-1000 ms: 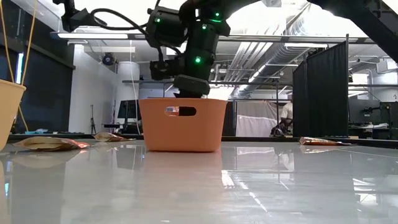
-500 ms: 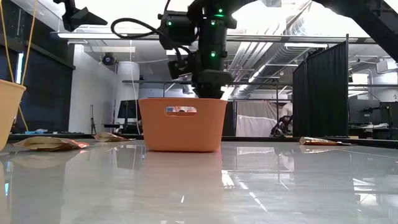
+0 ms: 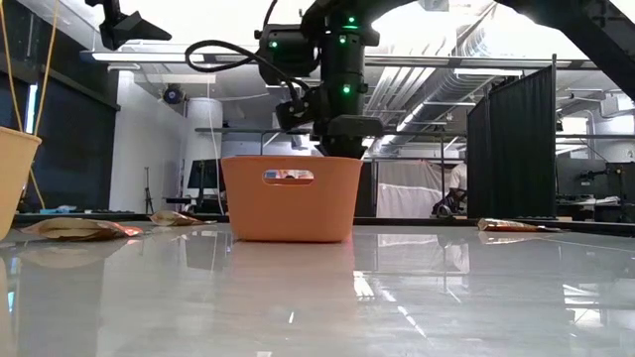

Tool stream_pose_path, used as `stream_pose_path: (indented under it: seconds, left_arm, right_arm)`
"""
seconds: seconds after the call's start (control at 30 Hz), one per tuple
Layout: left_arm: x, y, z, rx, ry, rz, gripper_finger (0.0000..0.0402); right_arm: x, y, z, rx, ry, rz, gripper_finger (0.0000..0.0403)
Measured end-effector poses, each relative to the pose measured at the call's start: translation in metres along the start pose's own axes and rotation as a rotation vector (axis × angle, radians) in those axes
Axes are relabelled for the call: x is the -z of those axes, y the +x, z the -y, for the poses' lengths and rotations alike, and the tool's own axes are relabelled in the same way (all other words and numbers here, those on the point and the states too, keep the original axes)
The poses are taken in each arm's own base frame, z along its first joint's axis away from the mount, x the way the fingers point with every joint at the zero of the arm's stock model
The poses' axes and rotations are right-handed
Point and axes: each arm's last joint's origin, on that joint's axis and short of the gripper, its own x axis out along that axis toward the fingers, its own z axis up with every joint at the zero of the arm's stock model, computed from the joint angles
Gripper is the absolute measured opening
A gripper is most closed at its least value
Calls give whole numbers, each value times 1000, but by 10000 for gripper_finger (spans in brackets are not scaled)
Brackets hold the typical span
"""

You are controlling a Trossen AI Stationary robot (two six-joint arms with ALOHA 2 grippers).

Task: Sort spices by type
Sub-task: Put the top brown spice bottle into the orange bin

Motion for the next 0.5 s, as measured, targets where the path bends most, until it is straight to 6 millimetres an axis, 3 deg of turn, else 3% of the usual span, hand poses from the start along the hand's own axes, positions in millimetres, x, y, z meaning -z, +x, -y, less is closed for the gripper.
stream_pose_path:
  seconds: [0.5]
  left_arm:
    - [0,0,0,-12,-1,5,337]
  right_arm:
    - [-14,-2,1,37,21,139,0]
